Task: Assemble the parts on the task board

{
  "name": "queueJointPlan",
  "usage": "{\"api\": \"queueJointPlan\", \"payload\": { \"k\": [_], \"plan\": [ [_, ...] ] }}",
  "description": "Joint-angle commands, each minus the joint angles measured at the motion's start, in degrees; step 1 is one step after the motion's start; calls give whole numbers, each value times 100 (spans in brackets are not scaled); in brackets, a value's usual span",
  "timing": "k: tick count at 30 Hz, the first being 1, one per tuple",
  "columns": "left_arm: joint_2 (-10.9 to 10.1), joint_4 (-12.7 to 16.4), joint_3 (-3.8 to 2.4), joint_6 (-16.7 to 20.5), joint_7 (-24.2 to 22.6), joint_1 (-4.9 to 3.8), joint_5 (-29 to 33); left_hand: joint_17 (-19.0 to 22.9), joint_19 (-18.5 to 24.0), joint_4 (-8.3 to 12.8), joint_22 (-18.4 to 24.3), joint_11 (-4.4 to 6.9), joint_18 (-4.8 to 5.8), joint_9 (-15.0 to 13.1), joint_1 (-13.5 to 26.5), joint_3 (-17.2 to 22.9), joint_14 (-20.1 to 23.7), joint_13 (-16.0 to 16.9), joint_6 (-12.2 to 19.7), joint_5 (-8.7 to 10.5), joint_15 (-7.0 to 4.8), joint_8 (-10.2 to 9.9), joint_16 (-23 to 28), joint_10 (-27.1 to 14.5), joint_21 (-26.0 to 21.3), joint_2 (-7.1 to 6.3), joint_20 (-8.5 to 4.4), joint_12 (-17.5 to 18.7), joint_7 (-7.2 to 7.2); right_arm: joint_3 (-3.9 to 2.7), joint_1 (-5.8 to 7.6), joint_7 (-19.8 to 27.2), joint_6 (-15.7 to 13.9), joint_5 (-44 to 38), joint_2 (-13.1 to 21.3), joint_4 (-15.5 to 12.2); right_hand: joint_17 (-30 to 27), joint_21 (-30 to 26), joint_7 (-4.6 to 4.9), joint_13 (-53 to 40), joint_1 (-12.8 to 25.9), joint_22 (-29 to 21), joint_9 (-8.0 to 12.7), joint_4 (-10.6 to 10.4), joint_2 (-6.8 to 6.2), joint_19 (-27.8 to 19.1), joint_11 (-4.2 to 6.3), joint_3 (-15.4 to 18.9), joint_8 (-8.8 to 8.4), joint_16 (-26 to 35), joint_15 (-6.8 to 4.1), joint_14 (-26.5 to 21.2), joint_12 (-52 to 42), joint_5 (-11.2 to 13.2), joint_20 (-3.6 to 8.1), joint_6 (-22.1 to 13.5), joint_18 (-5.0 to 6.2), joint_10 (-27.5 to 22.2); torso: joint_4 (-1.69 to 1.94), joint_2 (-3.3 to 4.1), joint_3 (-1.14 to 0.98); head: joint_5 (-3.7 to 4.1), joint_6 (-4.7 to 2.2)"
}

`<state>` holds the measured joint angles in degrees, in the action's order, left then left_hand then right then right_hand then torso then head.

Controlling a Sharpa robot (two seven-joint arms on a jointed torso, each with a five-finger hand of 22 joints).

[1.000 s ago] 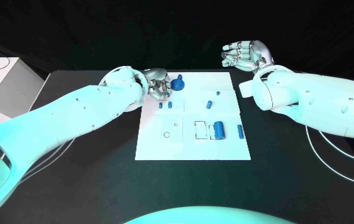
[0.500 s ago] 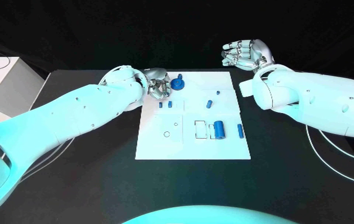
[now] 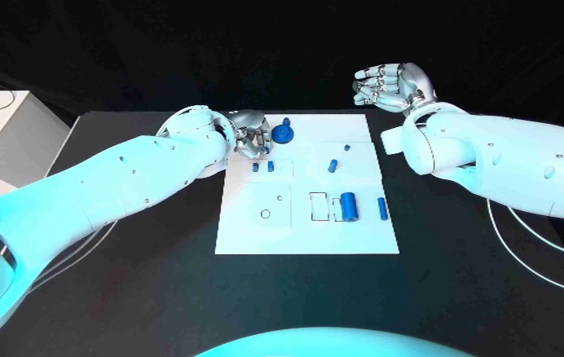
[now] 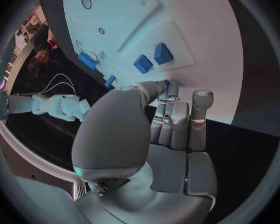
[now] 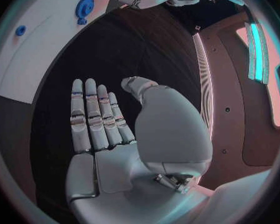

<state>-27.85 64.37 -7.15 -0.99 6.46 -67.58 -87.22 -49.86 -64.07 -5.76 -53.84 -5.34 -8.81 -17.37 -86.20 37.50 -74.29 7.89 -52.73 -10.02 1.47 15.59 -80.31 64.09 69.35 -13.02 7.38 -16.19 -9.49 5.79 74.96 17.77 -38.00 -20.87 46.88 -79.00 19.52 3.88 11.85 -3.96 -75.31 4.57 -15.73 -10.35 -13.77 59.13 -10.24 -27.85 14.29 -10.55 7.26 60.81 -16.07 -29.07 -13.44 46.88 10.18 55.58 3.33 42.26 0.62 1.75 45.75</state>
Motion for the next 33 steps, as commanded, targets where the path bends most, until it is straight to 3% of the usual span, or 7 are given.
{"api": "queueJointPlan", "payload": {
  "k": [1,8,10,24,33],
  "plan": [
    [15,19,19,-24,-20,31,61,7,51,9,21,-23,39,23,59,33,53,14,113,-2,-2,-78,23,-52,-42,-33,-13,65,-5,-3,-1,72,75,-28,-3,-3,-4,6,203,5,37,-5,8,37,16,5,12,-6,-32,34,-10,35,24,-35,-3,41,42,35,-1,-2,-2,-1,-7],
    [3,37,17,120,-47,37,76,-11,53,6,24,-9,38,94,101,48,54,49,401,-1,-10,-256,10,-79,-43,-84,-22,124,17,-3,-2,68,82,-28,2,0,-4,6,203,5,37,-5,8,37,16,5,12,-6,-32,34,-10,35,24,-35,-3,41,42,35,-2,5,-2,-5,-9],
    [1,38,17,139,-49,38,76,185,133,1,125,-22,15,106,120,40,154,53,448,-1,1,-285,64,-123,-106,-110,-29,152,19,-3,-2,65,89,-28,4,3,-6,6,203,8,40,-9,9,40,15,5,12,-8,-34,39,-10,36,25,-36,-3,41,42,34,-1,7,-2,-6,-9],
    [-37,61,14,178,5,40,65,289,201,-20,197,-33,4,119,161,10,231,69,501,6,12,-316,95,-159,-157,-142,-25,158,28,-3,-2,59,103,-28,-7,20,-6,6,203,8,40,-9,9,40,15,5,12,-8,-34,39,-10,36,25,-36,-3,41,42,34,-1,2,-3,11,3],
    [-79,118,11,191,80,43,30,292,246,-90,247,-47,-3,138,267,-91,269,104,610,2,30,-368,82,-226,-209,-220,-4,155,107,-2,-8,58,105,-28,-5,29,-10,4,205,13,43,-16,11,45,12,3,10,-10,-39,46,-8,35,27,-36,-4,37,41,31,3,3,-1,14,0]
  ]
}}
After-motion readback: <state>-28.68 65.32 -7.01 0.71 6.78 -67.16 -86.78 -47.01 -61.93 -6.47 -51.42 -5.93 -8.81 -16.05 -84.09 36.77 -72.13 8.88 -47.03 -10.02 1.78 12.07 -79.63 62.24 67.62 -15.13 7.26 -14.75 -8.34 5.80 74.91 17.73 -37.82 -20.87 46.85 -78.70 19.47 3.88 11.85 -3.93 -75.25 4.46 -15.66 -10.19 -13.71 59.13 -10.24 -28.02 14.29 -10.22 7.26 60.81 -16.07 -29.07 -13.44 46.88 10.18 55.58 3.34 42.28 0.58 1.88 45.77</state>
